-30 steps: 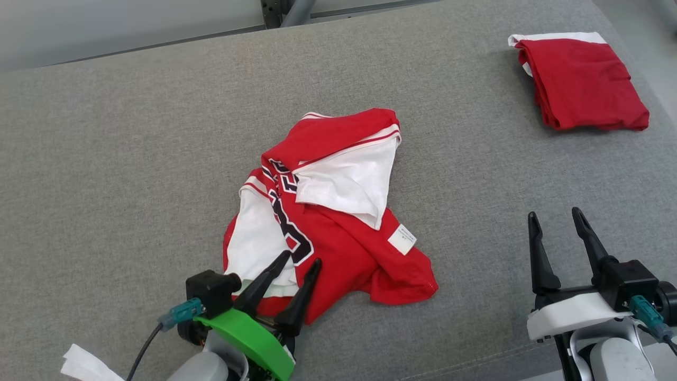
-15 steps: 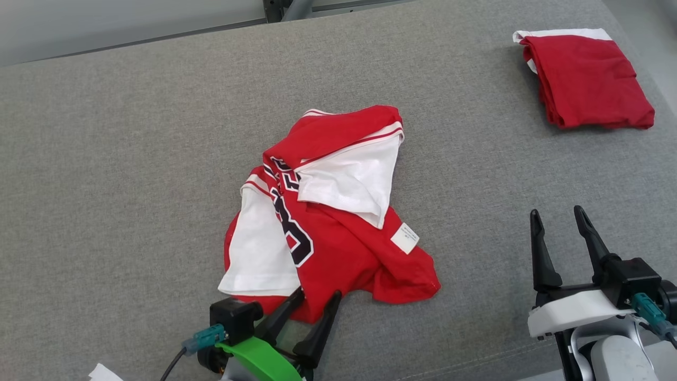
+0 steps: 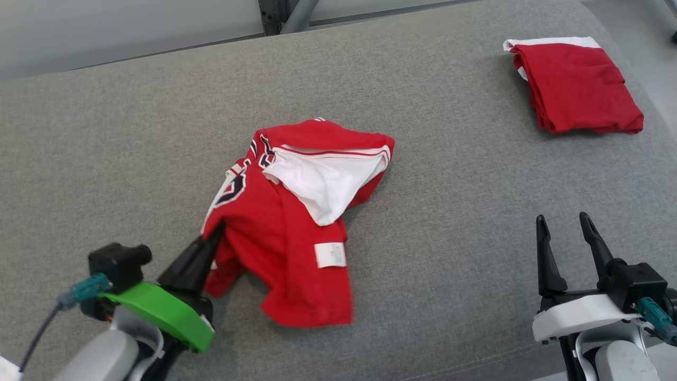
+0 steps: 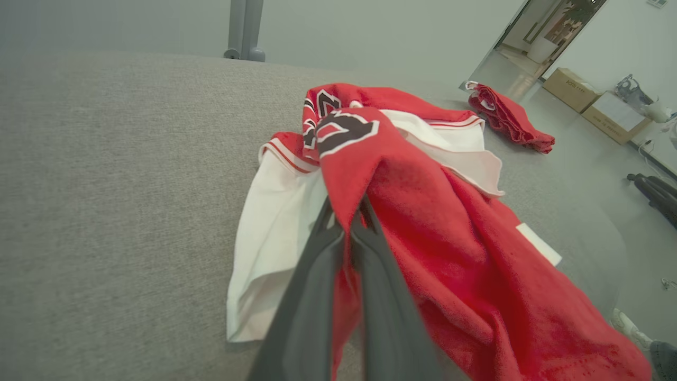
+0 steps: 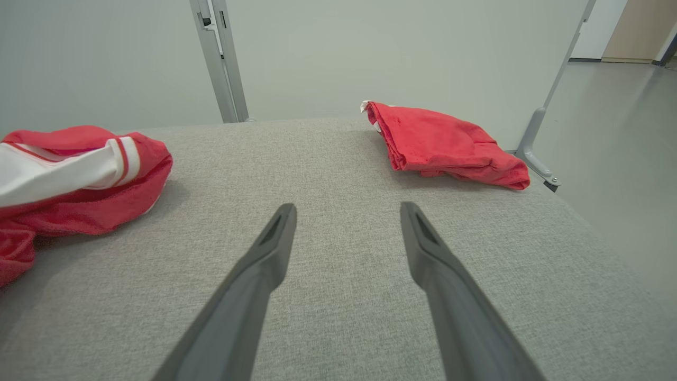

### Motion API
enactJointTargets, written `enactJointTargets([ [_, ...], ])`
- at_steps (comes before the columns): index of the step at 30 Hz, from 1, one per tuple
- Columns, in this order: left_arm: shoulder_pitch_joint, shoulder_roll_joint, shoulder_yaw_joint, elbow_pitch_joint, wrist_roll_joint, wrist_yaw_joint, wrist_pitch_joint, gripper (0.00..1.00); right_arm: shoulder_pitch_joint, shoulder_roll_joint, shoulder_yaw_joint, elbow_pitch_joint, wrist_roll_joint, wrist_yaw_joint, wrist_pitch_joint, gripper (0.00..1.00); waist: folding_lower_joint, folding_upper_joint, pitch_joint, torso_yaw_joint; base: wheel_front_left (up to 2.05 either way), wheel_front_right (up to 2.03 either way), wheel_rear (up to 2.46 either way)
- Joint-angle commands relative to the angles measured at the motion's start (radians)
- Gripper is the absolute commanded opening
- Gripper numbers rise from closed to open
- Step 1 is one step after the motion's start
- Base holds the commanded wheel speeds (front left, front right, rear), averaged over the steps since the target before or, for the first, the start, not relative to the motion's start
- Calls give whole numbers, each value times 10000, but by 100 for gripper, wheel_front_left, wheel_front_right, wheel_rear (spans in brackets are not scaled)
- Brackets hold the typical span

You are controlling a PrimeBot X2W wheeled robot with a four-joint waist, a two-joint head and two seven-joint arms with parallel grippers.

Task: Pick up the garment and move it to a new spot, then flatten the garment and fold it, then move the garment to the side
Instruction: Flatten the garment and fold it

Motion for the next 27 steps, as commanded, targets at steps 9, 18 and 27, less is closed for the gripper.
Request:
enactJointTargets([
  [9, -1890, 1519, 700, 598, 654, 470, 1009, 0, -201, -8, 242, 108, 206, -16, -27, 100, 0, 40, 88, -57, 0, 0, 0],
  [18, -2323, 642, 293, 3866, 819, 168, 573, 100, -22, -10, 211, 227, 127, -16, -27, 100, 0, 40, 109, -302, 0, 0, 0],
  [27, -1696, 439, 1109, 4064, 598, 797, -512, 100, 286, -8, -65, 222, -22, -16, -27, 100, 0, 40, -265, 134, 0, 0, 0],
])
